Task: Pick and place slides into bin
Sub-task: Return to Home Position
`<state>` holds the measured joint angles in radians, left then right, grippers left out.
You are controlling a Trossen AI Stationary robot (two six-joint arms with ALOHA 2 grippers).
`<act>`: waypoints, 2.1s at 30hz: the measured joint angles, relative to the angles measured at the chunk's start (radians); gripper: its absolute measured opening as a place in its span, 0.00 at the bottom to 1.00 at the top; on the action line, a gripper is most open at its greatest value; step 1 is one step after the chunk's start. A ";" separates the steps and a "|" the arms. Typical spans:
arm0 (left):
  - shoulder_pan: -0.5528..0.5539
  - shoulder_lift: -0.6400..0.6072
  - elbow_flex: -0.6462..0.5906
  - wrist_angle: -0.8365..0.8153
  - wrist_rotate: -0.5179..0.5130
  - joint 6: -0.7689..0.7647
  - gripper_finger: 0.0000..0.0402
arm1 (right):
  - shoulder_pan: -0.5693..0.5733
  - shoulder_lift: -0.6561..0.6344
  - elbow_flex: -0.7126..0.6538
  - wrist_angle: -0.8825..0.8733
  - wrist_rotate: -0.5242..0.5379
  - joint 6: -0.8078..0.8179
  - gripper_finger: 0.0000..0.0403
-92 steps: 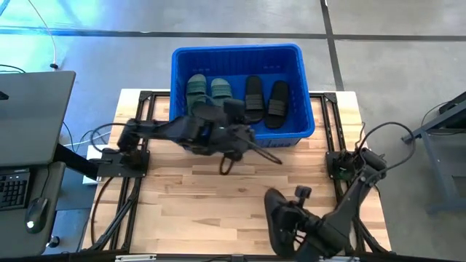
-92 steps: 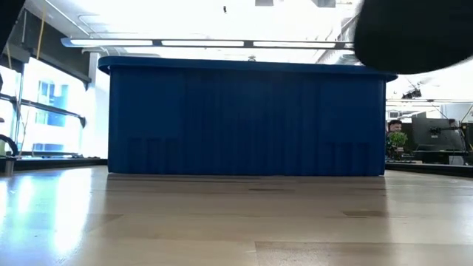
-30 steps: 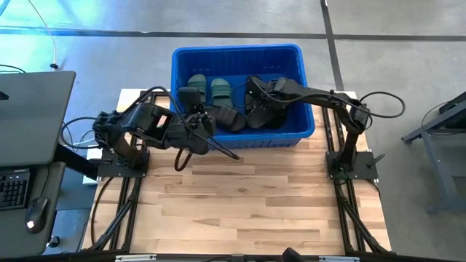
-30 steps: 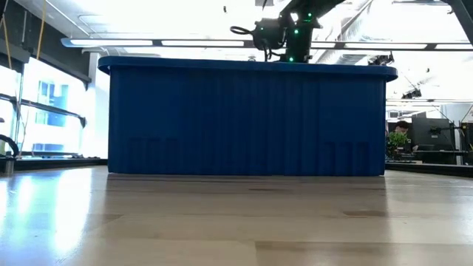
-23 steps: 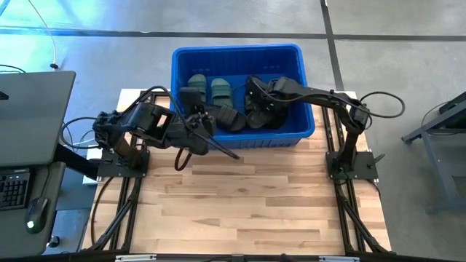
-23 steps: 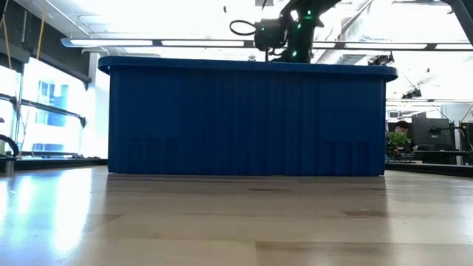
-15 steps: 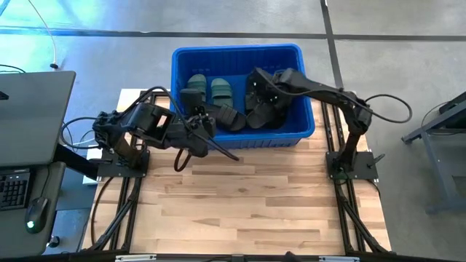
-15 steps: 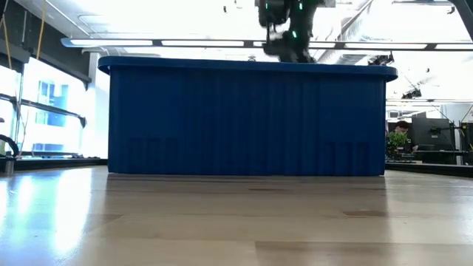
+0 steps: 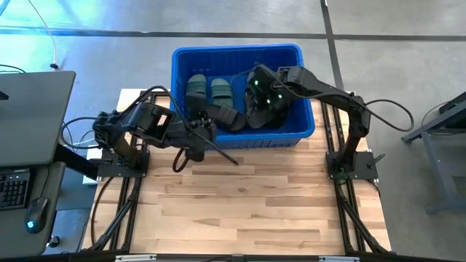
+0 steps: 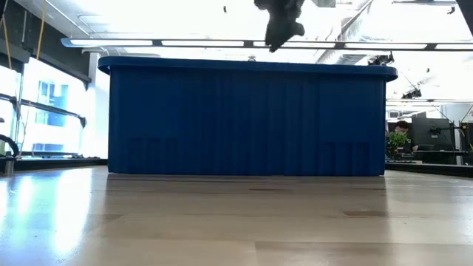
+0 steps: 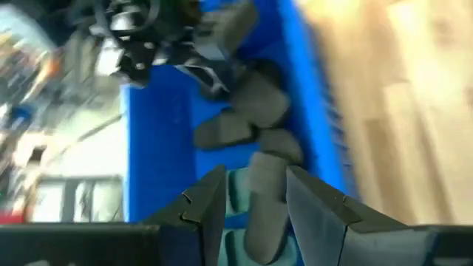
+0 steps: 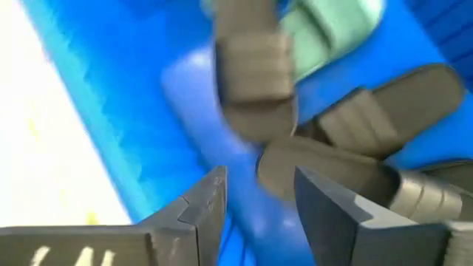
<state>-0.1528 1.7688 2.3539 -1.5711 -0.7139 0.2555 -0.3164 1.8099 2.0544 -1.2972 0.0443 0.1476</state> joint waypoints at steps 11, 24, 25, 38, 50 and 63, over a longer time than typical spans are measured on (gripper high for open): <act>-0.001 -0.051 0.000 0.001 0.498 0.018 0.32 | 0.176 -0.039 0.045 -0.252 -0.047 -0.022 0.38; -0.204 -0.411 -0.258 0.002 0.255 -0.200 0.32 | 0.613 -0.453 -0.133 -0.029 0.171 0.082 0.40; -0.239 -0.450 -0.316 0.002 0.219 -0.242 0.32 | 0.652 -0.500 -0.200 0.011 0.187 0.088 0.40; -0.563 -0.896 -1.384 0.947 0.134 -0.200 0.32 | 0.929 -1.034 -1.263 1.013 0.153 0.126 0.38; -0.178 -0.908 -1.660 1.489 0.382 0.081 0.32 | 0.847 -1.274 -1.548 1.238 0.185 0.034 0.42; 0.083 -0.862 -1.678 1.517 0.729 0.099 0.32 | 0.757 -1.314 -1.663 1.258 0.135 0.106 0.39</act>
<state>-0.0698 0.9070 0.6758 -0.0539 0.0147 0.3542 0.4402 0.4957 0.3914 -0.0395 0.1795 0.2535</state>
